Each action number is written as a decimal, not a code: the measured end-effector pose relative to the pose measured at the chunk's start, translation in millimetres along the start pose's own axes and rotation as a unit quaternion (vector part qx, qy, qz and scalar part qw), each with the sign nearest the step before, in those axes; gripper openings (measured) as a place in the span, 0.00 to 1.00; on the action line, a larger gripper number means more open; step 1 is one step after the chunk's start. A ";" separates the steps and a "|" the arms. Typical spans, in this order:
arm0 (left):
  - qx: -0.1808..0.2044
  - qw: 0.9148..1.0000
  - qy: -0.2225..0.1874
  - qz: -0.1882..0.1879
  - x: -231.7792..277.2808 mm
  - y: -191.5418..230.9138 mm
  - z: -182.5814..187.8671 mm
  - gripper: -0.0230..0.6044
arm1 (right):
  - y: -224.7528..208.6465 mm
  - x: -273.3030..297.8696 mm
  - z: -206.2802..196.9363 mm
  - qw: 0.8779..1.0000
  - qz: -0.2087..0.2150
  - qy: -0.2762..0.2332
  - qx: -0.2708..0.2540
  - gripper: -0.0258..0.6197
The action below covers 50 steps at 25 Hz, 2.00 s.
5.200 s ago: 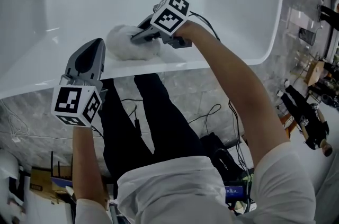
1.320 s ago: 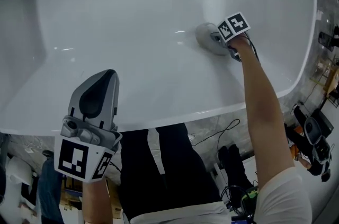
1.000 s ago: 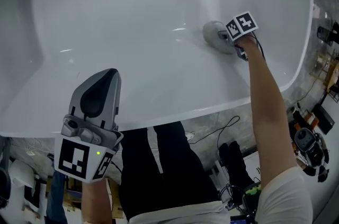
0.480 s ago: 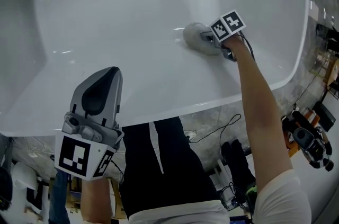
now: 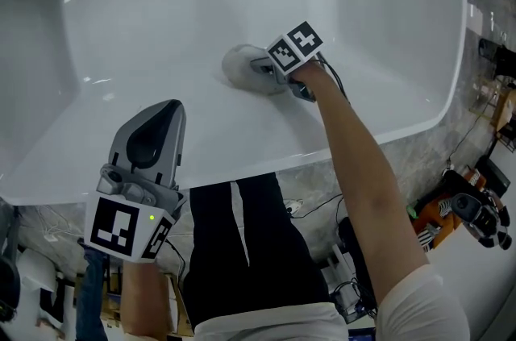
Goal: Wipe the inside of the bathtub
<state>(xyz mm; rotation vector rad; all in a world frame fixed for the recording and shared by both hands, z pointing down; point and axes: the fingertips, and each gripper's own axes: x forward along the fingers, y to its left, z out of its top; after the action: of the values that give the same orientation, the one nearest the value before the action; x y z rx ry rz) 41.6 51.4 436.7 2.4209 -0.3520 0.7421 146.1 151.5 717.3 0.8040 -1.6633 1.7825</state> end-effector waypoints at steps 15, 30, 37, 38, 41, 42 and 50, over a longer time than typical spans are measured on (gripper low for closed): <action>0.004 1.000 -0.004 -0.011 -23.8 17.6 0.8 0.05 | 138.4 38.6 47.3 0.991 0.118 0.021 -0.062 0.18; 0.029 0.999 0.005 -0.033 11.3 -26.0 14.0 0.05 | 16.9 -52.1 -32.9 0.998 0.040 0.044 0.007 0.18; 0.028 0.999 0.004 -0.038 42.9 -64.9 22.3 0.05 | -71.5 -112.9 -86.0 0.997 -0.010 0.046 0.053 0.18; 0.028 0.999 0.005 -0.037 47.3 -68.9 22.7 0.05 | -81.1 -119.0 -90.9 0.997 -0.013 0.045 0.057 0.18; 0.028 0.999 0.007 -0.033 53.8 -75.6 19.7 0.05 | -101.6 -132.1 -102.8 0.997 -0.026 0.046 0.059 0.18; 0.028 0.999 0.008 -0.032 54.9 -77.7 18.7 0.05 | -107.9 -137.1 -107.2 0.997 -0.032 0.048 0.058 0.18; 0.032 0.999 0.016 -0.011 58.1 -99.2 8.6 0.05 | -157.9 -185.1 -147.3 0.993 -0.069 0.066 0.064 0.18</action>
<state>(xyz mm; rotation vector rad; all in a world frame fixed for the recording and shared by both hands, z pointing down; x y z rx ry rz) 132.0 121.0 419.9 2.4663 -0.2939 0.7928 379.6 308.4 674.9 0.8168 -1.3870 1.8191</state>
